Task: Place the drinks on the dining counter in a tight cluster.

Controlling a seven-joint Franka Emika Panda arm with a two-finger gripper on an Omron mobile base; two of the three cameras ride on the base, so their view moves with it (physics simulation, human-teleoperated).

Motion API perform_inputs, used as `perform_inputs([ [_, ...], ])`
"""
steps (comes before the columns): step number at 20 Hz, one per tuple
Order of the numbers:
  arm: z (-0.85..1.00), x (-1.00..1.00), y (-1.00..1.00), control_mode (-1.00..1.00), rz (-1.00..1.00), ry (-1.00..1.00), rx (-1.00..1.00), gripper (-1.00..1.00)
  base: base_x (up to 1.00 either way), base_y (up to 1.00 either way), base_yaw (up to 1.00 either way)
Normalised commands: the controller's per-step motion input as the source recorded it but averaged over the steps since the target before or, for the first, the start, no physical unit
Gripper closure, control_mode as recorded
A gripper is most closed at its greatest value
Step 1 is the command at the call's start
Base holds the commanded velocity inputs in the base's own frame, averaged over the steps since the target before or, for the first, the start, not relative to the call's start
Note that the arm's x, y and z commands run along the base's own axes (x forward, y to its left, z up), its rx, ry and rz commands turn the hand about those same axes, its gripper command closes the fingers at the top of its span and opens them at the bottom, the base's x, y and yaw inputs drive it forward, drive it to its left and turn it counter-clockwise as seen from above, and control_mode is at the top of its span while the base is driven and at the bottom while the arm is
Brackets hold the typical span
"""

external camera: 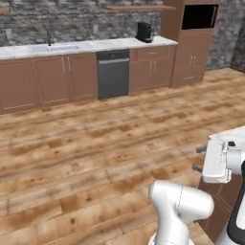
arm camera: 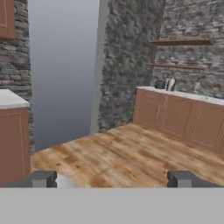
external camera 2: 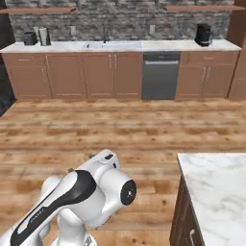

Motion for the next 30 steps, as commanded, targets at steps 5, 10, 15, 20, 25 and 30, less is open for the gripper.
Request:
perform_inputs([
  [5, 0.00, 0.00, 0.00, 1.00, 0.00, 0.00, 0.00, -1.00, -0.02, 0.00, 1.00],
  [10, 0.00, 0.00, 0.00, 1.00, 0.00, 0.00, 0.00, -1.00, 0.00, 0.00, 1.00],
  [15, 0.00, 0.00, 0.00, 1.00, 0.00, 0.00, 0.00, -1.00, 0.06, 0.00, 0.96],
  [20, 0.00, 0.00, 0.00, 1.00, 0.00, 0.00, 0.00, -1.00, 0.19, 0.00, 0.93],
  [25, 0.00, 0.00, 0.00, 1.00, 0.00, 0.00, 0.00, -1.00, 0.53, 0.00, 0.63],
  [30, 0.00, 0.00, 0.00, 1.00, 0.00, 0.00, 0.00, -1.00, 0.76, -0.03, 0.19],
])
